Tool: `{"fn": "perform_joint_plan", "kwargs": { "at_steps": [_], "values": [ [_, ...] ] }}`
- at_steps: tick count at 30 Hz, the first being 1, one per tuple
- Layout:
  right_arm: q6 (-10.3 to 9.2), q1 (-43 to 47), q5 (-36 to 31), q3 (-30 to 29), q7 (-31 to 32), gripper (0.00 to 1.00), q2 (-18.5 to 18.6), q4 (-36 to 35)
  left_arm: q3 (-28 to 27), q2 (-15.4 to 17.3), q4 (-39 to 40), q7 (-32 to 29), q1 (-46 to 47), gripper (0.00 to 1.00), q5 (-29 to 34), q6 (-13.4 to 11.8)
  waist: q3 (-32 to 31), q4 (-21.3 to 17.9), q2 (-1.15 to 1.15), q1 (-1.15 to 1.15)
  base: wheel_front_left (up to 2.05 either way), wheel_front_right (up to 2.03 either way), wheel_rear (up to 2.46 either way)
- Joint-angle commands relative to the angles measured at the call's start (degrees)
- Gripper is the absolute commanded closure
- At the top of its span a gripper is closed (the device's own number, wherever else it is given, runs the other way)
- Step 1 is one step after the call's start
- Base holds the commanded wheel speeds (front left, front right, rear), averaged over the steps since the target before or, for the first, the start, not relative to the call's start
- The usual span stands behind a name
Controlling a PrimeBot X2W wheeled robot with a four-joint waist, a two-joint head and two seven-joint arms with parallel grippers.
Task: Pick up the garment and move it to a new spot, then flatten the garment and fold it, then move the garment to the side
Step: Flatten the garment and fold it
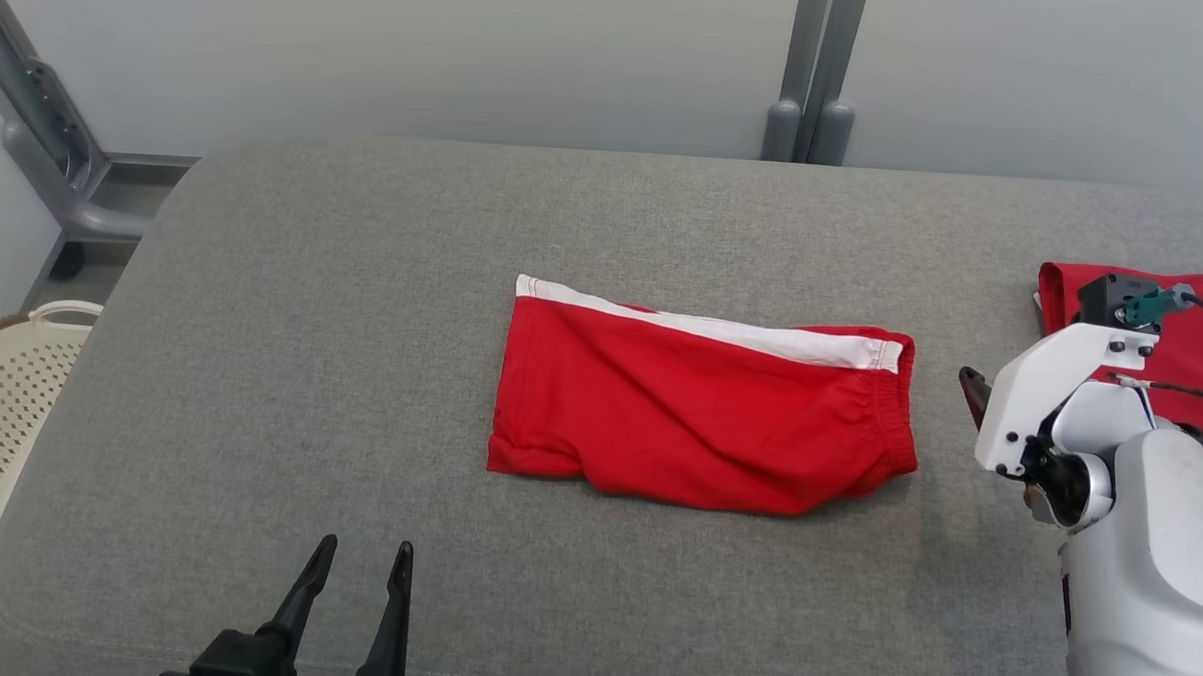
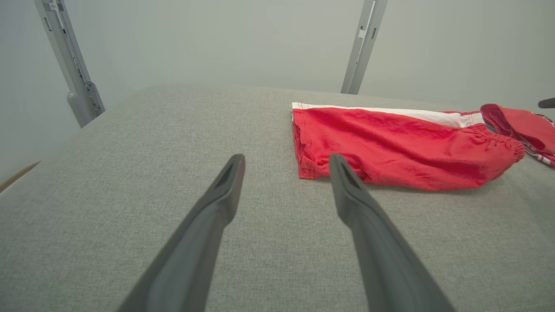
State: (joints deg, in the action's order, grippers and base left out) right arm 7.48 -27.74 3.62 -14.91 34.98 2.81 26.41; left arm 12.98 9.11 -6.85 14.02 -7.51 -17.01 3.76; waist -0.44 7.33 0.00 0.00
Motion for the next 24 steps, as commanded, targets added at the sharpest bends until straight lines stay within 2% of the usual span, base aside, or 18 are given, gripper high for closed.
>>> {"fn": "perform_joint_plan", "kwargs": {
  "at_steps": [1,5,13,24],
  "values": [
    [0.02,-1.0,0.1,-0.5,0.4,0.0,0.2,1.3,0.0,-0.2,-0.2,0.3,0.9,0.0,-0.1,0.3,1.0,0.7,0.0,0.0,0.0,0.0,0.0],
    [0.02,-4.7,1.1,-1.2,1.6,0.0,0.2,7.0,0.2,-0.1,-0.7,0.6,1.7,0.0,-0.3,0.5,2.1,1.3,0.0,0.0,0.0,0.0,0.0],
    [0.02,-8.2,-2.5,-1.6,3.1,0.0,0.2,15.7,1.1,-0.5,-1.9,0.8,2.6,0.0,-0.1,0.8,2.5,2.2,0.0,0.0,0.0,0.0,0.0],
    [0.02,-11.8,-2.8,-3.0,-0.2,0.0,0.2,21.0,2.1,-0.5,-2.6,0.9,2.5,0.0,-0.4,1.0,2.4,3.3,0.0,0.0,0.0,0.0,0.0]
  ]
}}
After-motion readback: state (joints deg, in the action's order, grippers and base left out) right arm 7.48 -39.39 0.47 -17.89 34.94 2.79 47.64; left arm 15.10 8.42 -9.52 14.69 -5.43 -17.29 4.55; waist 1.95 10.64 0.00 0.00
